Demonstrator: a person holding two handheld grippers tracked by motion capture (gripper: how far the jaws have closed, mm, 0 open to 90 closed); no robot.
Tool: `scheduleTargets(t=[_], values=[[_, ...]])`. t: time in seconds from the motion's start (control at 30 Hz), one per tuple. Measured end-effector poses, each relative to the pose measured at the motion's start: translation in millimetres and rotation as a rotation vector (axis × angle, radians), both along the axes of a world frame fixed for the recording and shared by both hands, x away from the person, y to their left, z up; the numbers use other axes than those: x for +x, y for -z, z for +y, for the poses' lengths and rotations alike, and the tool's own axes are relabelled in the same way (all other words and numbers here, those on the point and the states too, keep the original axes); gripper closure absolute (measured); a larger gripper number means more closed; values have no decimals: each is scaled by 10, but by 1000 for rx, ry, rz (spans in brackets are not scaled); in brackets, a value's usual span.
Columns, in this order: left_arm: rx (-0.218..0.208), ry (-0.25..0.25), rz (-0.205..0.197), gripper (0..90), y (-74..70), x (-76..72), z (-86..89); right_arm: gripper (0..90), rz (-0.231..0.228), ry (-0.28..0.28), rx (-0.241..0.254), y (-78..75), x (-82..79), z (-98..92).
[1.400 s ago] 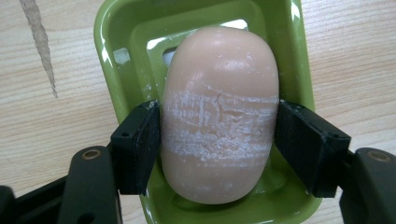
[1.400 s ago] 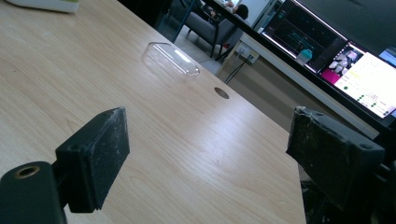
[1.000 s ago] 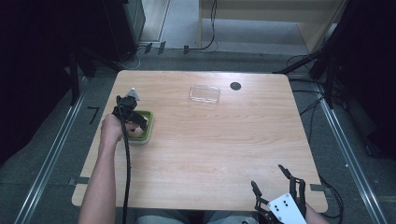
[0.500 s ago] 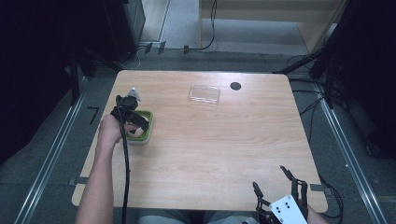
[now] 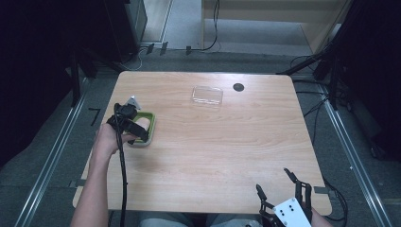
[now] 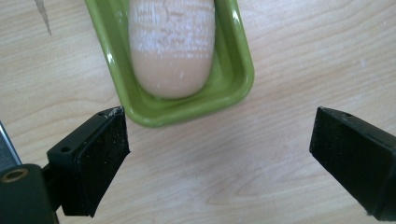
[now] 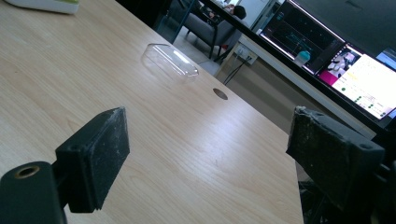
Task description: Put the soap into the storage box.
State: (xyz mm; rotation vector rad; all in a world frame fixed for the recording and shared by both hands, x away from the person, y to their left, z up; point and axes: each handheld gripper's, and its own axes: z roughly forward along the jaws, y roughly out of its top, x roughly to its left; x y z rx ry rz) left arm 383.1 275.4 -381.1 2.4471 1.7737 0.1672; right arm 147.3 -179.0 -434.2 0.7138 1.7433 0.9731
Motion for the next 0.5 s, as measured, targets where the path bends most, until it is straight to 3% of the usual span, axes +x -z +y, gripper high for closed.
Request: scheduleTargets(t=[0.07, 0.17, 0.23, 0.5], values=[[1, -1, -5, 44, 2, -69, 14, 132, 0, 0, 0, 1, 1, 2], [36, -7, -6, 39, 13, -142, 27, 132, -1, -1, -3, 1, -1, 4], [20, -2, 0, 38, 23, -197, 53, 132, -1, -1, -3, 1, -1, 3], [23, 14, 22, 35, 101, -404, 83, 132, -1, -4, -5, 0, -3, 5]])
